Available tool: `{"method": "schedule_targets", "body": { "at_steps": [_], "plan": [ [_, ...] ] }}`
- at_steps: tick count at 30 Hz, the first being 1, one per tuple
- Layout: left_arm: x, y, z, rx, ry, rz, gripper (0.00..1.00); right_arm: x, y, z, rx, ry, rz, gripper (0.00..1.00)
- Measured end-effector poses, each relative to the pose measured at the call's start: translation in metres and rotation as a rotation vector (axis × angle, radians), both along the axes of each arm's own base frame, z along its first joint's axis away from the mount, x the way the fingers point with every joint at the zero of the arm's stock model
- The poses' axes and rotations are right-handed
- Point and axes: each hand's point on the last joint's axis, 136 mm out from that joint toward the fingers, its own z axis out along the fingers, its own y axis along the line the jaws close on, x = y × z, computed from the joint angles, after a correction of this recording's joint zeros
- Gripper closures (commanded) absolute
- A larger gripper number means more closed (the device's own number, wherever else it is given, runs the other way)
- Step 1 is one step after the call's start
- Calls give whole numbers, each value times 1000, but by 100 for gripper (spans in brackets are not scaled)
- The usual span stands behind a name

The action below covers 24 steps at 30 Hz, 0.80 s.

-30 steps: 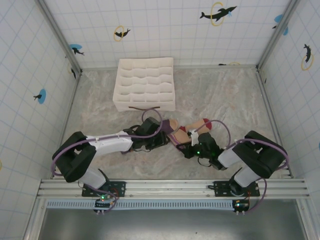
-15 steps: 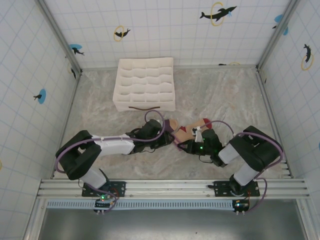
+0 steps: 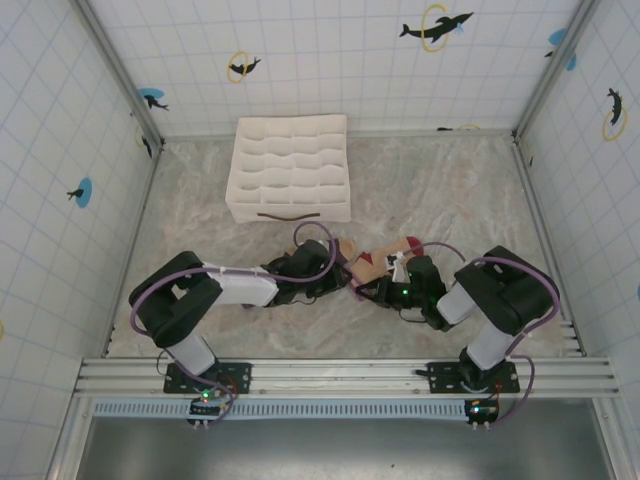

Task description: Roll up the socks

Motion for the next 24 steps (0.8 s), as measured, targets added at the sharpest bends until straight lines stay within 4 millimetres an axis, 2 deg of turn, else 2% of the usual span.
{"method": "schedule_targets", "body": {
  "at_steps": [5,8,11,17,19,22,24],
  "plan": [
    [5,-7,-3,-24,11,17,62,1,-1,0,1,4,-1,100],
    [5,-8,-6,-28,32,33,83,1,-2,0,-2,5,-7,100],
    [6,-9,-5,-29,41,42,98,1,-4,1,-7,5,-14,85],
    [4,-8,-4,12,60,37,100,4,-9,11,-45,-48,-22,56],
    [2,-4,-3,22,69,39,100,5,-13,17,-86,-80,-32,40],
    [0,5,-1,46,81,45,100,5,-17,27,-163,-160,-33,30],
    [-1,11,-1,62,91,48,100,4,-17,37,-208,-227,-20,29]
  ]
}}
